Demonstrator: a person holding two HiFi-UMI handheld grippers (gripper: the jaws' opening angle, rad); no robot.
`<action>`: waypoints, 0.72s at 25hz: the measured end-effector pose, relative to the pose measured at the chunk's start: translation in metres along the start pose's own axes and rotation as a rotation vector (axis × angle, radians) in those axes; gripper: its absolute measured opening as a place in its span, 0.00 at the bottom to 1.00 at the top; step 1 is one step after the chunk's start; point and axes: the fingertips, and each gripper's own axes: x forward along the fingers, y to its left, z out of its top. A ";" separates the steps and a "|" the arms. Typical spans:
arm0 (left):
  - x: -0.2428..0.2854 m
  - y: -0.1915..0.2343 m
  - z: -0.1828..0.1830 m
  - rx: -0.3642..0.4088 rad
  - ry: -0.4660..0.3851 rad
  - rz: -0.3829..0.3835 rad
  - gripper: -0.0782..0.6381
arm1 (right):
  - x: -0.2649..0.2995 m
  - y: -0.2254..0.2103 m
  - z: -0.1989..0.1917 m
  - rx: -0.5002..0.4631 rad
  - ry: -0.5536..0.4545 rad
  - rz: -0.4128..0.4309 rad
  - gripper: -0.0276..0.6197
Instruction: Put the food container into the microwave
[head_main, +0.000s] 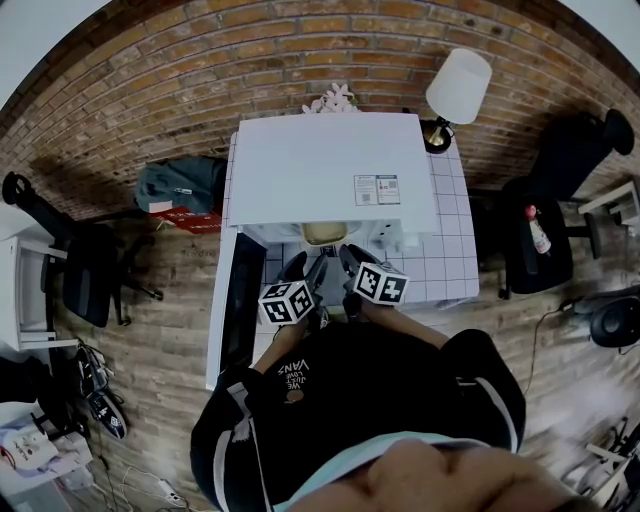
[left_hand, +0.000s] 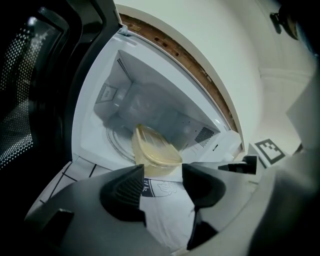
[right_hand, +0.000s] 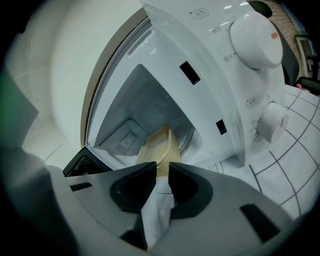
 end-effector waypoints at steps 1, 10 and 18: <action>-0.001 -0.002 -0.001 0.003 0.000 -0.005 0.43 | -0.001 0.000 0.000 -0.002 0.002 0.000 0.14; 0.002 -0.008 -0.002 0.015 0.013 -0.047 0.15 | 0.003 0.000 -0.005 0.000 0.008 0.008 0.07; 0.013 -0.004 0.004 0.018 0.035 -0.057 0.14 | 0.013 0.001 0.000 0.008 0.011 0.006 0.07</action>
